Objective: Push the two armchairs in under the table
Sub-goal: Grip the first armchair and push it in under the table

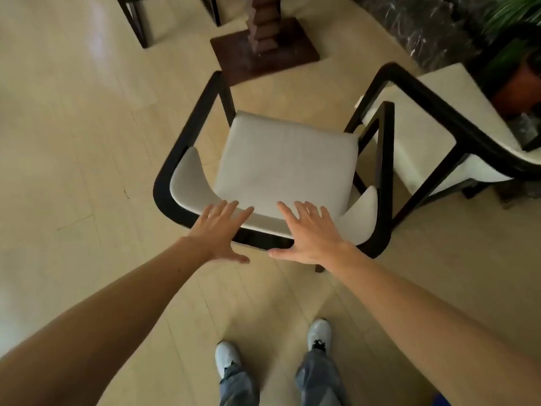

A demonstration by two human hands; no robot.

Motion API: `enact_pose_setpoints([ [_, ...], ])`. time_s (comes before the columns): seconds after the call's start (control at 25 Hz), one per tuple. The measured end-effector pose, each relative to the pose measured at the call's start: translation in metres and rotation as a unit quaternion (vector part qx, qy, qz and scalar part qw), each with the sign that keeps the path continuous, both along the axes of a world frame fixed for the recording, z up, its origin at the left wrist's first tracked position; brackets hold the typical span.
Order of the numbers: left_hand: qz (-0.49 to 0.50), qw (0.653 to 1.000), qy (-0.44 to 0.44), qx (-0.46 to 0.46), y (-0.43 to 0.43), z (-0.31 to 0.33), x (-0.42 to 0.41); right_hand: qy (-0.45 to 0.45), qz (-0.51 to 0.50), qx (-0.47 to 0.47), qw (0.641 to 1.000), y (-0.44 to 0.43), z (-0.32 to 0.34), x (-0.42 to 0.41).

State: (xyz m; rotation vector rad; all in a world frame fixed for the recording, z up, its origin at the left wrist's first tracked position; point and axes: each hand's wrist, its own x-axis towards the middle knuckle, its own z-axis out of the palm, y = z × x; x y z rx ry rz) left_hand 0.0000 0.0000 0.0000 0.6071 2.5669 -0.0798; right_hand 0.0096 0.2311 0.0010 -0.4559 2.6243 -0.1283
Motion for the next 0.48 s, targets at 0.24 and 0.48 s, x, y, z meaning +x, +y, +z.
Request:
enact_pose_setpoints([
  [0.24,-0.046,0.998,0.015,-0.034,-0.017,-0.057,-0.01,0.055,0.002,0.026,0.998,0.023,-0.067,0.022],
  [0.48,-0.184,0.982,-0.01,0.047,-0.039,-0.067,-0.059,0.086,0.035,-0.025,0.995,0.033,-0.084,0.012],
])
